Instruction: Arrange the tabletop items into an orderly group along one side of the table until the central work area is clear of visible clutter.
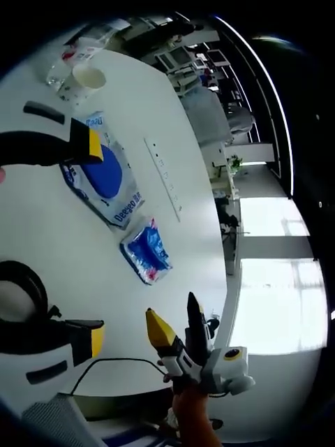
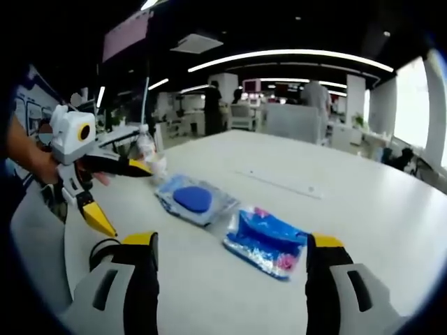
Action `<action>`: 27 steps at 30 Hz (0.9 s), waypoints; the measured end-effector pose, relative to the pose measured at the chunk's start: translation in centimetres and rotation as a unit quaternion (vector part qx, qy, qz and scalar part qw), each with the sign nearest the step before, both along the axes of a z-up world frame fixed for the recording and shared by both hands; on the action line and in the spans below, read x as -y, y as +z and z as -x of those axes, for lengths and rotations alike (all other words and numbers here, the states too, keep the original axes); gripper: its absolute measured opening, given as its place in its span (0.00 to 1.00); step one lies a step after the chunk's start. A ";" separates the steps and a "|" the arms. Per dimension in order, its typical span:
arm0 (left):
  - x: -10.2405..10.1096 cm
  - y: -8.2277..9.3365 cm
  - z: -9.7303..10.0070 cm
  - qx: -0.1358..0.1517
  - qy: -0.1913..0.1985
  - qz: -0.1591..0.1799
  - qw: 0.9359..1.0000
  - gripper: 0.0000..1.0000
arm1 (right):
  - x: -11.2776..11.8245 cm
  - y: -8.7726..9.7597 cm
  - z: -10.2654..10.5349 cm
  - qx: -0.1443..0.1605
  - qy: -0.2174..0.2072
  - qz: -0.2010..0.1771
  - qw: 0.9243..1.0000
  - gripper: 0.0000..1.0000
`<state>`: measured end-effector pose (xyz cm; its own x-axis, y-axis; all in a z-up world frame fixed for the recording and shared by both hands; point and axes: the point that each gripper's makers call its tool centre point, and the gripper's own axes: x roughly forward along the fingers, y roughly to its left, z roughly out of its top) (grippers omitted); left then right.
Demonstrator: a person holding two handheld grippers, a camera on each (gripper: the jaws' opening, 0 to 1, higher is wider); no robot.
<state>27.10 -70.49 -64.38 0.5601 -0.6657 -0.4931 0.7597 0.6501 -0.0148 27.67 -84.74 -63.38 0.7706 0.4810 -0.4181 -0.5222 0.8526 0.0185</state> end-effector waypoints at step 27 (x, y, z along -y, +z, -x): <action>-1.9 -1.2 2.2 -0.013 0.007 0.003 1.000 0.86 | -2.9 -0.6 2.9 -0.003 0.037 -0.012 0.999 0.80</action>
<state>24.90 -68.59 -65.60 0.5562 -0.6607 -0.5040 0.7500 0.6604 -0.0380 24.79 -81.84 -63.99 0.7298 0.5470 -0.4101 -0.5843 0.8105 0.0413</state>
